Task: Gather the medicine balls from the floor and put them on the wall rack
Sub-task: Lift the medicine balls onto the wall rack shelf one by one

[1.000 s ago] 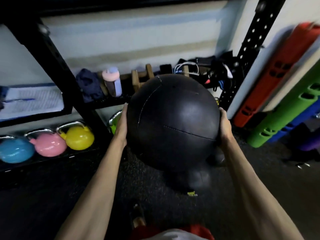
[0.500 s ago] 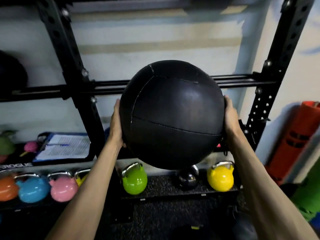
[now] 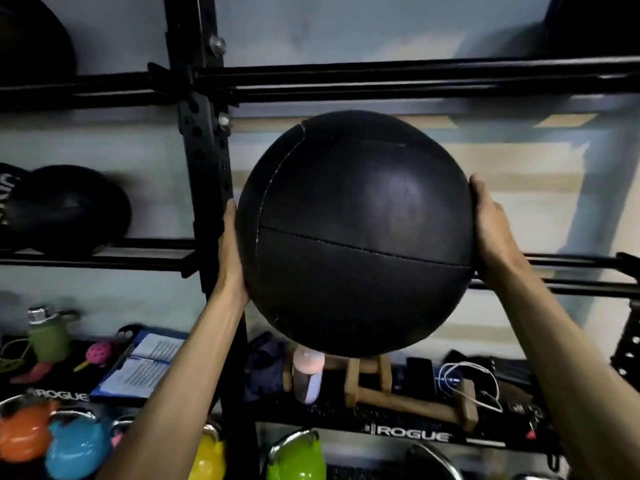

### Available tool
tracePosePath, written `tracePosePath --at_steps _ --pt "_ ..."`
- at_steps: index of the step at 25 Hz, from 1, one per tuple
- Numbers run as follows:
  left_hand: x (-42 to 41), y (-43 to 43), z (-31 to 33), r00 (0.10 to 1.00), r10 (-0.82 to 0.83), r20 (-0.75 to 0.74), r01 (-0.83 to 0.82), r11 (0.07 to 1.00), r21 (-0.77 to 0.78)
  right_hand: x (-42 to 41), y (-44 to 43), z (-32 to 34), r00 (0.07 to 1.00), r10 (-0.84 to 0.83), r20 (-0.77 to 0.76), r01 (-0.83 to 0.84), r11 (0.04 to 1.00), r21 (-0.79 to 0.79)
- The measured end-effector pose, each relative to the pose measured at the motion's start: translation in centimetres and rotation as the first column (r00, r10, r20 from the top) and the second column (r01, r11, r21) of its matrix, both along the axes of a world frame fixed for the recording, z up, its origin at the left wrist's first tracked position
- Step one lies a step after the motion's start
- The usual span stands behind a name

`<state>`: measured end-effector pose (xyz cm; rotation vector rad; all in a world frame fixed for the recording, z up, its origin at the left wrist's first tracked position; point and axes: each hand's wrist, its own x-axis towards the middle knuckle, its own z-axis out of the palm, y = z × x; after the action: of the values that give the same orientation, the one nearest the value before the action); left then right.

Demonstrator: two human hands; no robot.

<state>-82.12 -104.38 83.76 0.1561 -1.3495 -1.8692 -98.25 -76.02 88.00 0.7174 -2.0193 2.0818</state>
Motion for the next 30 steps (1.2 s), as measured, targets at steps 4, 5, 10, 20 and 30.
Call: tracePosePath --at_steps 4,5,10,20,30 --pt "-2.0 -3.7 3.3 0.994 0.076 -0.083 -0.081 0.995 -0.052 -1.7 -4.0 3.5 0.999 -0.011 -0.051 0.009 0.999 -0.045" --pt "-2.5 -4.9 4.0 0.991 0.093 -0.093 -0.099 0.993 -0.057 -2.0 -5.3 4.0 0.998 -0.017 -0.057 0.013 0.998 -0.065" --pt "-4.7 -11.6 3.6 0.945 0.286 -0.16 -0.293 0.956 -0.021 -4.5 -11.4 2.0 0.987 0.028 -0.157 -0.06 0.977 -0.203" --pt "-3.7 -13.0 1.5 0.794 0.517 -0.32 -0.601 0.747 -0.284 -4.4 -16.4 3.8 0.929 -0.001 -0.371 -0.045 0.992 -0.116" --pt "-6.7 -13.9 4.1 0.914 0.399 -0.067 -0.384 0.802 -0.458 -4.3 -19.0 -2.0 0.891 -0.116 -0.438 0.098 0.993 -0.064"
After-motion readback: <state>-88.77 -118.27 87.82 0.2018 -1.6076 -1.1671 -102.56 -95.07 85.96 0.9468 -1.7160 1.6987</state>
